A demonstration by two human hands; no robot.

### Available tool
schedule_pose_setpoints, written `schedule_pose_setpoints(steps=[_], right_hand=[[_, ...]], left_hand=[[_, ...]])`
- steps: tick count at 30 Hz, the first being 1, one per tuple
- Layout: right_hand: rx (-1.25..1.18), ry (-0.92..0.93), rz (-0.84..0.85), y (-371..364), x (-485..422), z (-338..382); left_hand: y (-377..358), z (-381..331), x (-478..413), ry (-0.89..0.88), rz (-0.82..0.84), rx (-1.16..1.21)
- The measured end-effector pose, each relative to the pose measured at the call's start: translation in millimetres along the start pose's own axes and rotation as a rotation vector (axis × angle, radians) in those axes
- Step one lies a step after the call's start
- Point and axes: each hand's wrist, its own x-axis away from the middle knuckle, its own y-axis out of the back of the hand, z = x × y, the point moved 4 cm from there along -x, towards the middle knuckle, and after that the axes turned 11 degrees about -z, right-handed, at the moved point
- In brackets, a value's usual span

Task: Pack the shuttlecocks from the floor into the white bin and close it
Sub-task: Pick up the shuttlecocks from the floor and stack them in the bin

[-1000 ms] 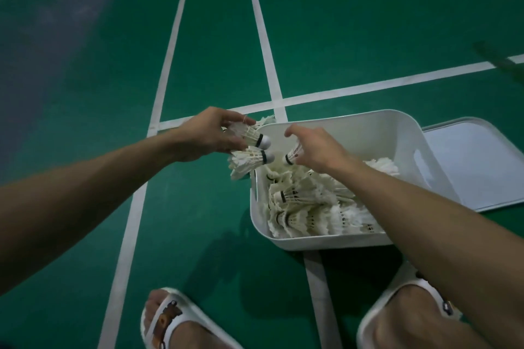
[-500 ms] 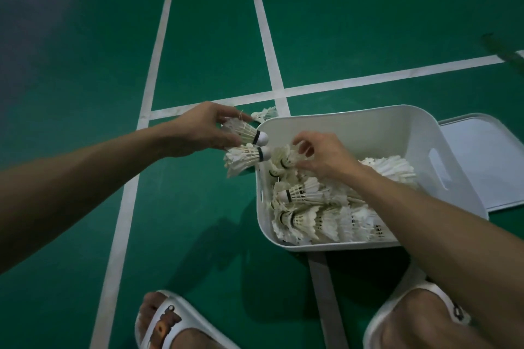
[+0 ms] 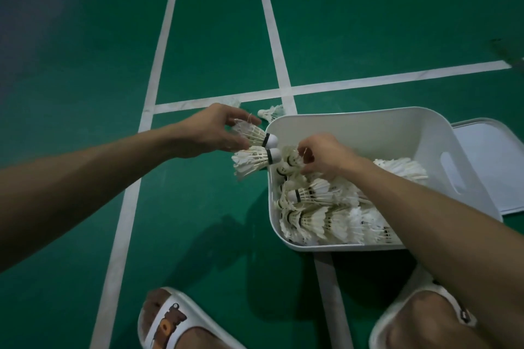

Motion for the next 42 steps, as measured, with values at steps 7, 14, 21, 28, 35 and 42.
schedule_pose_setpoints(steps=[7,14,21,28,35,42], right_hand=[[-0.133,-0.042,0.022,14,10,-6],[-0.07,0.012,-0.006,6,4,1],[-0.222,-0.093,-0.021,1,7,-11],[-0.81,-0.141,-0.214,58,23,-22],[-0.927,-0.145,-0.171,64,32,-2],[-1.032,-0.312,-0.18,57,37,-24]], left_hand=[[-3,-14,-8,-0.01,-0.003,-0.004],[-2,-7,-2,0.008,-0.01,0.013],[-4,-16,-6,-0.037,-0.044,0.047],[-18,-32,-25,-0.096,-0.078,0.007],[-36,-54,-30,-0.14,-0.156,0.019],[-53,-49,-30,-0.084,-0.233,0.153]])
